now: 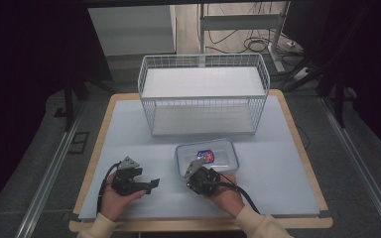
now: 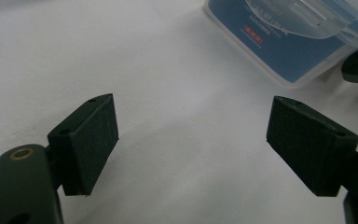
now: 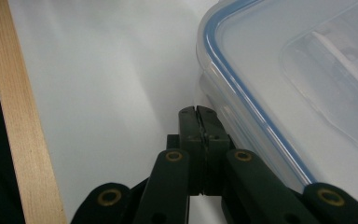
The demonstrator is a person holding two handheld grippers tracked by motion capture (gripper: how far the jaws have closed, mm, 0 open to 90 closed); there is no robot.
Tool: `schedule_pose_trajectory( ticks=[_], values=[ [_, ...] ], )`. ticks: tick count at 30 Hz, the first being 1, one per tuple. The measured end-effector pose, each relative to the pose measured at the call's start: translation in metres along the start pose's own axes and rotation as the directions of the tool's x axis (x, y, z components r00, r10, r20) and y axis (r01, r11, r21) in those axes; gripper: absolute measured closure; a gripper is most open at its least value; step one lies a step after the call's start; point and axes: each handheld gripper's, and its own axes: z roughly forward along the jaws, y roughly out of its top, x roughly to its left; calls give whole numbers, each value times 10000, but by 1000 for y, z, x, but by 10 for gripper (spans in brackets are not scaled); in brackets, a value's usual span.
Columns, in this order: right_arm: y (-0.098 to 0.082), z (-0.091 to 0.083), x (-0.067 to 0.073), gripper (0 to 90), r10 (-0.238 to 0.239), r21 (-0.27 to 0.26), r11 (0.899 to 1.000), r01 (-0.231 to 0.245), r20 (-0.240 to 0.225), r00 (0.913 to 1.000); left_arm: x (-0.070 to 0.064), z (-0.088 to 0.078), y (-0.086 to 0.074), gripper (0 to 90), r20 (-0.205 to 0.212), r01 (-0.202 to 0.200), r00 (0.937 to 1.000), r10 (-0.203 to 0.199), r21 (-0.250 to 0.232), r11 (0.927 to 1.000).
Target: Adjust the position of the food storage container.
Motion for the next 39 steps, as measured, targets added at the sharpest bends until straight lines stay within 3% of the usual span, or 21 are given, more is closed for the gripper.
schedule_pose_trajectory(
  ticks=[8, 12, 13, 14, 16, 17, 19, 20, 25, 26, 27, 30, 36, 38, 39],
  values=[
    [-8, -12, 1, 899, -55, -285, 9996, 50, -172, 9998, -2, 0, 1, 168, 17, 17, 10000, -17, -64, 10000],
    [-27, -32, 2, 899, 224, -455, 9987, -236, -259, 9994, 0, -1, 0, 168, 6, 92, 10000, -92, -83, 9999],
    [-41, -41, -2, 899, 410, -412, 9983, -417, -181, 9990, 1, -1, 0, 168, 5, 98, 10000, -98, -81, 9999],
    [-41, -41, -2, 899, 410, -412, 9983, -417, -181, 9990, 1, -1, 0, 168, 4, 100, 10000, -100, -81, 9999],
    [-56, -50, -8, 899, 825, -390, 9958, -831, -154, 9965, 0, -1, 1, 168, -9, 98, 10000, -98, -88, 9999],
    [-73, -56, -15, 899, 1169, -301, 9927, -1172, -96, 9931, 0, -1, 1, 167, -13, 100, 9999, -100, -97, 9999],
    [-90, -63, -23, 899, 1485, -216, 9887, -1482, 110, 9888, -1, 0, 1, 168, -43, 101, 9999, -101, -94, 9999],
    [-90, -63, -23, 899, 1485, -216, 9887, -1482, 110, 9888, -1, 0, 1, 168, -43, 101, 9999, -101, -94, 9999],
    [-123, -83, -40, 899, 2209, -130, 9753, -2205, 637, 9732, -1, -1, 1, 167, -56, 99, 9999, -100, -83, 9999],
    [-130, -90, -47, 898, 2390, -114, 9709, -2391, 1007, 9658, -1, -1, 1, 167, -57, 104, 9999, -104, -88, 9999],
    [-130, -90, -47, 898, 2390, -114, 9709, -2391, 1007, 9658, -1, -1, 2, 167, -59, 81, 9999, -82, -94, 9999],
    [-139, -98, -61, 897, 2928, -342, 9562, -2909, 1273, 9477, -1, -1, 2, 168, -44, 87, 10000, -87, -101, 9999],
    [-141, -98, -65, 893, 3012, -354, 9535, -2992, 1319, 9444, 0, -1, 2, 168, -28, 78, 10000, -78, -113, 9999],
    [-141, -99, -67, 816, 3110, -430, 9504, -3080, 1409, 9399, 0, -1, 2, 168, -21, 73, 10000, -73, -133, 9999],
    [-141, -100, -68, 732, 3179, -512, 9481, -3137, 1470, 9367, 0, -1, 2, 167, -11, 90, 10000, -90, -141, 9999]
  ],
)
